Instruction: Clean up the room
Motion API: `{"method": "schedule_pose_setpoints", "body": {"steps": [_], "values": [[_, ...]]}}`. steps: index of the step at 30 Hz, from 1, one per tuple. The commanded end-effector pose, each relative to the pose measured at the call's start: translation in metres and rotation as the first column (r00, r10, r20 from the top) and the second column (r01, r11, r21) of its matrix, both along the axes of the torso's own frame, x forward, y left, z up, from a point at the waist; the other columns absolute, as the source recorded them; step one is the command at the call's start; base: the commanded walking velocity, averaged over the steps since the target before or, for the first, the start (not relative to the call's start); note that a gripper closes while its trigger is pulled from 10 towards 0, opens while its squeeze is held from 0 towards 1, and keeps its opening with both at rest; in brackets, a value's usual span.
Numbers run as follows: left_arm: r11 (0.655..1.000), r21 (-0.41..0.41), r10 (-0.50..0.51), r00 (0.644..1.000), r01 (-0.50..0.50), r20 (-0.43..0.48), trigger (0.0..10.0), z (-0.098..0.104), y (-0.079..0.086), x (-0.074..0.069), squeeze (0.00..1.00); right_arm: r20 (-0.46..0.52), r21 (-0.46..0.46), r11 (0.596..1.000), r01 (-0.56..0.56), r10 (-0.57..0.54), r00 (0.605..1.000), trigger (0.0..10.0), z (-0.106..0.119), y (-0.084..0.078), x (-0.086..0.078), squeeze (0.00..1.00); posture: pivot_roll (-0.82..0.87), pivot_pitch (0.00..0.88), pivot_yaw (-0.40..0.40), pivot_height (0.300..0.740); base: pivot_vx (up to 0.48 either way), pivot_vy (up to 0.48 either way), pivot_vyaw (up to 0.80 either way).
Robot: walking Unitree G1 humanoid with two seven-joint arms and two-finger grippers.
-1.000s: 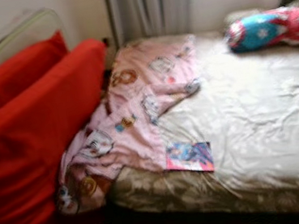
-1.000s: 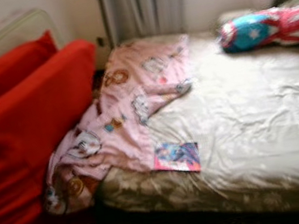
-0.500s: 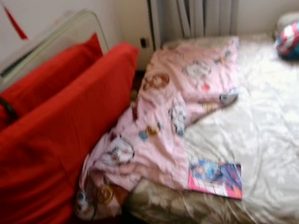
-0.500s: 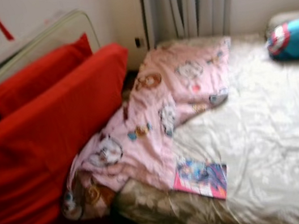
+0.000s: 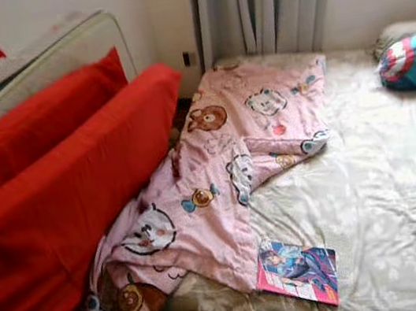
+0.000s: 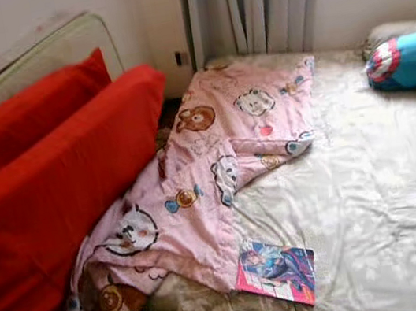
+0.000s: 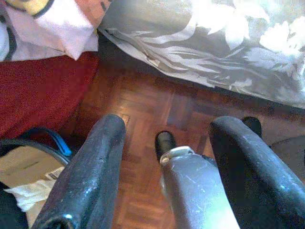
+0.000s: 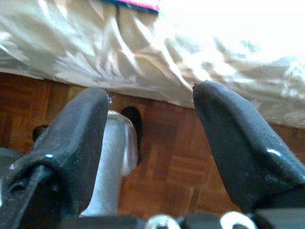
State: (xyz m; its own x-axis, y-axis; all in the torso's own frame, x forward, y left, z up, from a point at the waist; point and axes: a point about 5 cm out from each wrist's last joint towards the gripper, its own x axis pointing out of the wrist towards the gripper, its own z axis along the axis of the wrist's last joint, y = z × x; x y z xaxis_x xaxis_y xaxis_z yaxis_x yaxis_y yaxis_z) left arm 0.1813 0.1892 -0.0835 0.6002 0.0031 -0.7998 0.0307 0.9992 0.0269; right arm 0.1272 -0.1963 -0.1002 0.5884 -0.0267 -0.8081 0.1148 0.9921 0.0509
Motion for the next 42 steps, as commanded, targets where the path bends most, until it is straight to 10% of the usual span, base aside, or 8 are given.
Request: {"method": "schedule_pose_setpoints", "body": {"steps": [1,10,11,14,30,42], "values": [[0.999,-0.005,0.041,0.999,-0.041,0.005,10.0,-0.002,0.005,-0.005,0.0,0.025,0.042,0.999,-0.014,0.013,1.0,10.0,0.0,0.007,0.0,0.0,-0.04,0.0,0.004,0.74,0.0,0.0,0.0],[0.985,-0.08,0.165,0.978,-0.155,0.127,10.0,0.004,0.006,-0.001,0.0,0.164,0.092,0.995,0.024,-0.039,0.986,10.0,0.008,0.009,0.008,0.0,-0.05,0.0,0.005,0.74,0.0,0.0,0.0],[0.986,-0.085,0.156,0.966,-0.141,0.207,10.0,0.016,0.01,0.019,0.0,0.307,0.084,0.996,0.005,-0.03,0.951,10.0,0.036,0.01,0.074,0.0,-0.04,0.0,0.003,0.74,0.0,0.0,0.0],[0.991,-0.108,0.116,0.895,-0.076,0.432,10.0,0.058,0.015,0.073,0.0,0.455,0.075,0.997,-0.018,-0.019,0.89,10.0,0.069,0.009,0.123,0.0,-0.03,0.0,0.0,0.74,0.0,0.0,0.0],[0.997,-0.073,0.03,0.706,0.031,0.708,10.0,0.092,-0.001,0.081,0.0,0.635,0.037,0.999,-0.034,0.002,0.773,10.0,0.093,-0.007,0.129,0.0,0.05,0.0,-0.07,0.74,0.0,0.0,0.0],[0.995,-0.093,0.05,0.689,0.025,0.723,10.0,0.099,0.002,0.084,0.0,0.647,-0.007,1.0,0.017,-0.008,0.763,10.0,0.091,-0.015,0.118,0.0,0.01,0.0,-0.048,0.74,0.0,0.0,0.0]]}}
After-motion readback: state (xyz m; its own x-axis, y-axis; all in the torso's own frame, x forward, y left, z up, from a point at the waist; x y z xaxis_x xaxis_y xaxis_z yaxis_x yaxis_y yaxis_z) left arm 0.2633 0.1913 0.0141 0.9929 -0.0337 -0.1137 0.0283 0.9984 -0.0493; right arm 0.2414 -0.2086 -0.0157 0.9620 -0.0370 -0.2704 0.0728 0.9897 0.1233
